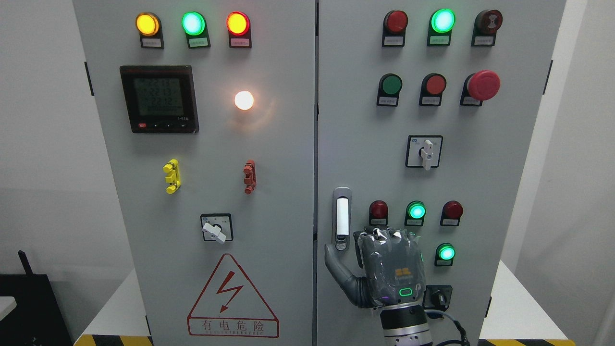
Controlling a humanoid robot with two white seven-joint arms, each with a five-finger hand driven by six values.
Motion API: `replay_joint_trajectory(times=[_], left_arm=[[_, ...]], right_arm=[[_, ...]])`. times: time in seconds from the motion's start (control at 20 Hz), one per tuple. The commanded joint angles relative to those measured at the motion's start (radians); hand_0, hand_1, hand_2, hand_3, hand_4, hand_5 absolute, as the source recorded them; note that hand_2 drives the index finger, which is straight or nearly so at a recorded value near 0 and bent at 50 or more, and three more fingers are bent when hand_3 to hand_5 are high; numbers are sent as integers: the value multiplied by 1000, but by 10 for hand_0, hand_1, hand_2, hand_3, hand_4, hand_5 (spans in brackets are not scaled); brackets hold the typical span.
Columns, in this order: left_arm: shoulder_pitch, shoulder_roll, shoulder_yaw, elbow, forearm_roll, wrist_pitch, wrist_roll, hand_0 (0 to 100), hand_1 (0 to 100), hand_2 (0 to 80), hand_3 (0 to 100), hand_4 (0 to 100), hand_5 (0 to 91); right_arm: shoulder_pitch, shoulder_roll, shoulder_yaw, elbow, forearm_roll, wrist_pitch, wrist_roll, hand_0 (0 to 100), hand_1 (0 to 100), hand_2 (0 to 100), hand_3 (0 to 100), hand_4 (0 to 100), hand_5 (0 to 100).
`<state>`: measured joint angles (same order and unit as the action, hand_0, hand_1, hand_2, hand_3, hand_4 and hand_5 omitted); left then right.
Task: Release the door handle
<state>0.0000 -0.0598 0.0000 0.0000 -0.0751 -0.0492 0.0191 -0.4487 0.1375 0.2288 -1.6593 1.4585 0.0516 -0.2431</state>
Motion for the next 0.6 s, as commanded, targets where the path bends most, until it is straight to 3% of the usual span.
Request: replay_joint_trajectory(times=[0.0,0.55], left_arm=[[-3,0,2,9,0,0,1,120,389,0,0,0,0],[-3,0,2,9,0,0,1,120,389,0,0,0,0]], right_arm=[[-2,5,0,3,0,1,2,402,41,1000,1000,1000,1000],[-16,5,0,15,0,2,4,408,39,1000,1000,1000,1000]])
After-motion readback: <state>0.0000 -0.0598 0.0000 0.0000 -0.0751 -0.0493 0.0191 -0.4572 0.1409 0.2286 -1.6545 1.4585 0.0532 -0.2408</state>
